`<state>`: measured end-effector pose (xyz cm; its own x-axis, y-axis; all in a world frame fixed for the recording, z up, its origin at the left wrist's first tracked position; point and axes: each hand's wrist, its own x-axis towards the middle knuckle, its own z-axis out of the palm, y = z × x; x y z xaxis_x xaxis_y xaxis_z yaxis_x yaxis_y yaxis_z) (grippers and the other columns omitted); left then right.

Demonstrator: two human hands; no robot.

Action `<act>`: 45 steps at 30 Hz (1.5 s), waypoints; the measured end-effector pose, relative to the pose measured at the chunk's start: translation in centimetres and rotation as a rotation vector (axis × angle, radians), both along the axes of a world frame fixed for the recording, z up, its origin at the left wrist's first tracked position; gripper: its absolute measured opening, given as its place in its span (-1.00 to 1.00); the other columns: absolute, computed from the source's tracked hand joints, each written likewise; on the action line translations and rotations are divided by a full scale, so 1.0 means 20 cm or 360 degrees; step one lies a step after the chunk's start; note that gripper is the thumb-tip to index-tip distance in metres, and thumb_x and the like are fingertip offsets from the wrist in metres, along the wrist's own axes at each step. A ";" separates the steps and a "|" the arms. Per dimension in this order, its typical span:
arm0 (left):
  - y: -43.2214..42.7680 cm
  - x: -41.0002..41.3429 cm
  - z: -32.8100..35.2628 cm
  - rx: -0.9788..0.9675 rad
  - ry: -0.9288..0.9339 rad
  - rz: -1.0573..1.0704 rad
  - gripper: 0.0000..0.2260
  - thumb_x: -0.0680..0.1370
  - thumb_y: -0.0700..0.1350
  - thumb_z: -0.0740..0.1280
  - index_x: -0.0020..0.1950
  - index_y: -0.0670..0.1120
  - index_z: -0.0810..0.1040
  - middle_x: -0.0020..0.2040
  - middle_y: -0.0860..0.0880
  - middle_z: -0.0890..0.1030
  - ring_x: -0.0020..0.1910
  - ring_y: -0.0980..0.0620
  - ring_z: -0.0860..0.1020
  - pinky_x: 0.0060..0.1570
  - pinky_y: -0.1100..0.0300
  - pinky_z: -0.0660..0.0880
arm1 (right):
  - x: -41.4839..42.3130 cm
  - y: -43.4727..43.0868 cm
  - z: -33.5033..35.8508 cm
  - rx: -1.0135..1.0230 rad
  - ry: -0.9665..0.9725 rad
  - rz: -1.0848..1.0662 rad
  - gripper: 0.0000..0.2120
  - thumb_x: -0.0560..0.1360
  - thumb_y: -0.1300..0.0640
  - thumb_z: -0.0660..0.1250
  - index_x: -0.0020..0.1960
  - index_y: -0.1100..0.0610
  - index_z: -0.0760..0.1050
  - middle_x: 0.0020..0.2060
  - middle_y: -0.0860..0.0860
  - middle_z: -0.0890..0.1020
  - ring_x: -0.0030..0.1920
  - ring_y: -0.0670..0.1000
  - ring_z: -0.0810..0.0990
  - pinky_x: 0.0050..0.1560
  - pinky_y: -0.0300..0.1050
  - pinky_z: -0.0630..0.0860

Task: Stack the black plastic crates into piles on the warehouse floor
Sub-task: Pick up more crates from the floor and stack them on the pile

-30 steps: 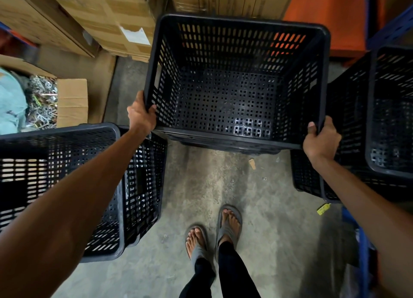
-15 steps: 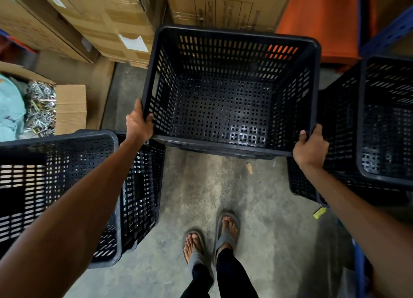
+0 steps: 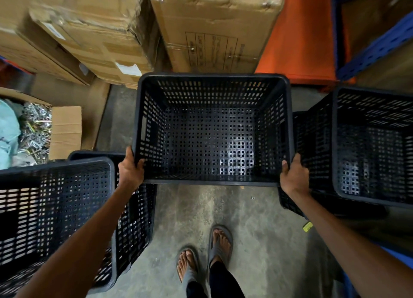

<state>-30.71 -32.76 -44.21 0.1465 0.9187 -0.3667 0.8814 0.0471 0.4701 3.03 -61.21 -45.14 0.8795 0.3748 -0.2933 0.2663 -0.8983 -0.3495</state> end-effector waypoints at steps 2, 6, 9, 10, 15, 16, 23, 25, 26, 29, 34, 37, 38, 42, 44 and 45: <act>0.02 0.02 0.01 -0.0004 0.0000 -0.0021 -0.62 0.57 -0.21 0.28 0.37 -0.14 0.31 0.15 -0.28 0.62 0.12 -0.29 0.60 0.16 -0.07 0.52 | 0.01 0.00 0.01 -0.0040 0.0042 -0.0026 -0.82 0.63 0.08 0.14 0.08 0.21 0.27 -0.38 0.01 0.35 -0.28 0.15 0.45 -0.26 -0.09 0.37; 0.05 0.06 0.04 -0.0007 -0.0007 -0.0039 -0.68 0.56 -0.23 0.28 0.30 -0.14 0.34 0.11 -0.26 0.64 0.08 -0.28 0.63 0.11 -0.07 0.56 | 0.03 0.00 0.03 -0.0078 0.0124 -0.0010 -0.74 0.63 0.09 0.15 0.17 0.27 0.29 -0.42 0.05 0.38 -0.20 0.30 0.61 -0.33 -0.02 0.42; 0.09 0.10 0.06 0.0077 0.0087 -0.0148 -0.64 0.53 -0.17 0.31 0.28 -0.07 0.28 0.09 -0.26 0.65 -0.04 -0.27 0.65 -0.09 -0.09 0.63 | 0.07 0.03 0.07 -0.0140 -0.0092 0.0131 -0.59 0.61 -0.01 0.16 0.35 0.19 0.22 -0.11 0.24 0.61 -0.10 0.32 0.64 -0.30 0.12 0.60; 0.13 0.12 0.07 0.0116 0.0091 -0.0204 -0.56 0.51 -0.13 0.33 0.33 -0.03 0.24 0.13 -0.24 0.63 -0.02 -0.26 0.65 -0.12 -0.11 0.64 | 0.11 0.05 0.07 -0.0148 -0.0198 0.0222 -0.50 0.60 -0.06 0.15 0.44 0.15 0.15 0.15 0.27 0.57 0.04 0.30 0.63 -0.27 0.13 0.63; 0.38 0.29 0.08 0.0473 0.0227 -0.0723 -0.17 0.49 -0.09 0.32 0.58 -0.09 -0.16 0.60 -0.16 -0.01 0.57 -0.14 0.08 0.49 -0.09 0.22 | 0.31 0.25 0.07 -0.0148 -0.0433 0.0752 -0.33 0.63 -0.03 0.08 0.59 0.21 -0.14 0.59 0.15 -0.13 0.58 0.16 0.06 0.10 0.06 0.60; 0.41 0.31 0.09 0.0506 0.0242 -0.0797 -0.16 0.49 -0.14 0.30 0.58 -0.10 -0.22 0.61 -0.14 -0.13 0.60 -0.11 -0.06 0.53 -0.06 0.12 | 0.33 0.28 0.07 -0.0148 -0.0437 0.0815 -0.33 0.63 0.01 0.08 0.58 0.24 -0.15 0.58 0.15 -0.16 0.59 0.15 -0.01 0.19 0.04 0.57; 0.44 0.33 0.01 0.0539 0.0281 -0.0991 -0.12 0.43 -0.47 0.18 0.57 -0.13 -0.30 0.58 -0.13 -0.33 0.57 -0.10 -0.31 0.55 -0.15 -0.08 | 0.32 0.35 0.02 -0.0077 -0.0348 0.0800 -0.24 0.54 0.26 0.19 0.57 0.27 -0.20 0.58 0.13 -0.23 0.59 0.17 -0.17 0.10 0.02 0.63; 0.45 0.32 0.00 0.0538 0.0305 -0.1050 -0.08 0.40 -0.48 0.23 0.57 -0.14 -0.28 0.58 -0.12 -0.32 0.57 -0.11 -0.31 0.54 -0.16 -0.09 | 0.31 0.33 0.03 -0.0087 -0.0300 0.0799 -0.06 0.40 0.39 0.30 0.58 0.25 -0.23 0.58 0.10 -0.23 0.59 0.17 -0.18 -0.08 -0.06 0.67; 0.45 0.32 0.00 0.0531 0.0311 -0.1064 -0.07 0.40 -0.48 0.26 0.57 -0.14 -0.27 0.58 -0.12 -0.31 0.57 -0.12 -0.30 0.54 -0.16 -0.08 | 0.30 0.33 0.04 -0.0084 -0.0274 0.0788 0.00 0.34 0.44 0.31 0.58 0.23 -0.23 0.58 0.09 -0.23 0.59 0.17 -0.18 -0.17 -0.11 0.66; 0.49 0.31 0.00 0.0494 0.0297 -0.1121 -0.04 0.38 -0.46 0.30 0.58 -0.13 -0.25 0.59 -0.11 -0.29 0.58 -0.12 -0.27 0.54 -0.17 -0.06 | 0.25 0.31 0.05 -0.0049 -0.0210 0.0754 0.01 0.33 0.51 0.29 0.58 0.22 -0.24 0.58 0.07 -0.22 0.59 0.17 -0.18 0.03 -0.18 0.60; 0.51 0.30 -0.02 0.0510 0.0315 -0.1110 -0.13 0.46 -0.43 0.26 0.58 -0.14 -0.25 0.60 -0.10 -0.24 0.59 -0.11 -0.21 0.54 -0.16 0.01 | 0.20 0.29 0.05 -0.0197 -0.0259 0.0689 -0.09 0.37 0.50 0.24 0.57 0.29 -0.19 0.58 0.13 -0.21 0.58 0.17 -0.19 0.44 -0.26 -0.11; 0.50 0.30 -0.03 0.0557 0.0328 -0.1128 -0.15 0.46 -0.45 0.22 0.57 -0.18 -0.24 0.60 -0.13 -0.23 0.59 -0.12 -0.20 0.54 -0.14 0.03 | 0.21 0.31 0.06 -0.0269 -0.0277 0.0656 -0.11 0.39 0.46 0.24 0.57 0.29 -0.18 0.58 0.14 -0.20 0.59 0.18 -0.17 0.41 -0.20 -0.05; 0.50 0.30 -0.03 0.0552 0.0326 -0.1126 -0.15 0.45 -0.46 0.22 0.57 -0.18 -0.24 0.60 -0.13 -0.23 0.59 -0.12 -0.20 0.54 -0.14 0.03 | 0.22 0.31 0.05 -0.0273 -0.0262 0.0655 -0.11 0.39 0.46 0.24 0.57 0.29 -0.18 0.58 0.14 -0.20 0.59 0.18 -0.17 0.41 -0.19 -0.05; 0.53 0.29 -0.05 0.0579 0.0337 -0.1129 -0.14 0.42 -0.45 0.22 0.58 -0.15 -0.20 0.61 -0.12 -0.20 0.59 -0.12 -0.19 0.54 -0.16 0.01 | 0.22 0.31 0.02 -0.0264 -0.0271 0.0667 -0.12 0.36 0.47 0.22 0.58 0.29 -0.12 0.58 0.14 -0.18 0.59 0.18 -0.14 0.40 -0.15 0.08; 0.54 0.28 -0.07 0.0598 0.0330 -0.1156 -0.16 0.43 -0.39 0.22 0.59 -0.13 -0.18 0.61 -0.12 -0.19 0.59 -0.13 -0.19 0.55 -0.16 -0.01 | 0.23 0.30 0.01 -0.0267 -0.0269 0.0682 -0.12 0.36 0.46 0.24 0.58 0.28 -0.09 0.58 0.15 -0.17 0.59 0.18 -0.13 0.41 -0.14 0.09; 0.54 0.29 -0.07 0.0613 0.0329 -0.1156 -0.17 0.44 -0.37 0.22 0.59 -0.13 -0.17 0.61 -0.12 -0.19 0.59 -0.12 -0.19 0.55 -0.15 -0.02 | 0.23 0.31 0.01 -0.0267 -0.0253 0.0682 -0.11 0.35 0.46 0.25 0.58 0.27 -0.09 0.58 0.15 -0.17 0.59 0.18 -0.13 0.39 -0.13 0.12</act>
